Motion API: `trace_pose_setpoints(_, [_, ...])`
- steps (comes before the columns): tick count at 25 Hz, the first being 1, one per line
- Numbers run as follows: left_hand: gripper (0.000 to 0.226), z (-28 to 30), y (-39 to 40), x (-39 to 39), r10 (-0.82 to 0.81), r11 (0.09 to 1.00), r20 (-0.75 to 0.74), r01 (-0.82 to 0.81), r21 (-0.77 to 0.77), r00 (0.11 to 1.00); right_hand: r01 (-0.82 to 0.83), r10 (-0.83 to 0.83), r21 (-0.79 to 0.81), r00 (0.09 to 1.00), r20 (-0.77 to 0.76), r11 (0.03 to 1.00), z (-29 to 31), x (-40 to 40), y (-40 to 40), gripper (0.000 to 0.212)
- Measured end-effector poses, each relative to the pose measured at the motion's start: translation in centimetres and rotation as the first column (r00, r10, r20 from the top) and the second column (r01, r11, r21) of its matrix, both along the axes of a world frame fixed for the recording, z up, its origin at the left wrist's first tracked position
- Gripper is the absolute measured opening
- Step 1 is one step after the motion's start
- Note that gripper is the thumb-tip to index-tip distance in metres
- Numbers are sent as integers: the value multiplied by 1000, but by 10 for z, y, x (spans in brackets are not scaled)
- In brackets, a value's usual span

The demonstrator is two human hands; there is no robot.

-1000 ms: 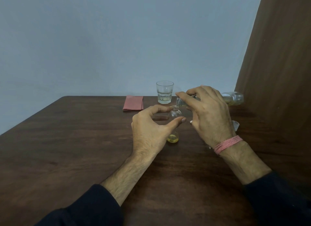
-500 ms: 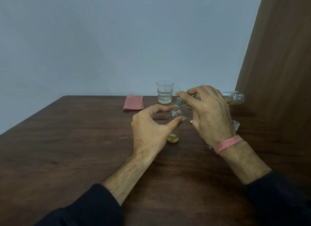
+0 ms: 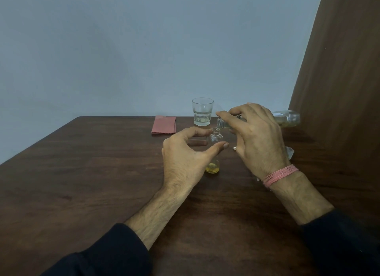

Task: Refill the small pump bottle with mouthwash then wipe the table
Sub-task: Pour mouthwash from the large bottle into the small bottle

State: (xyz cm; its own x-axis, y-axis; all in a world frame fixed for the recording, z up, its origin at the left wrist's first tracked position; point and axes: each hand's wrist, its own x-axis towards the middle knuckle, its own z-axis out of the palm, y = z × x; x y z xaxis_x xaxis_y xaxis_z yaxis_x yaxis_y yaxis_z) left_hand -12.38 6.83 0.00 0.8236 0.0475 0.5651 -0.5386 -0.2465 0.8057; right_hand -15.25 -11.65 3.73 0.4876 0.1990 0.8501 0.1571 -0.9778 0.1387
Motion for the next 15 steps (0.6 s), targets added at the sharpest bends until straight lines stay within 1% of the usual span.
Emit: trace_pose_setpoints(15, [48,1,1,0,8,1000,-10,-7,24,1000,10,-10,-6,1000,-20,1000,0,0,0,71])
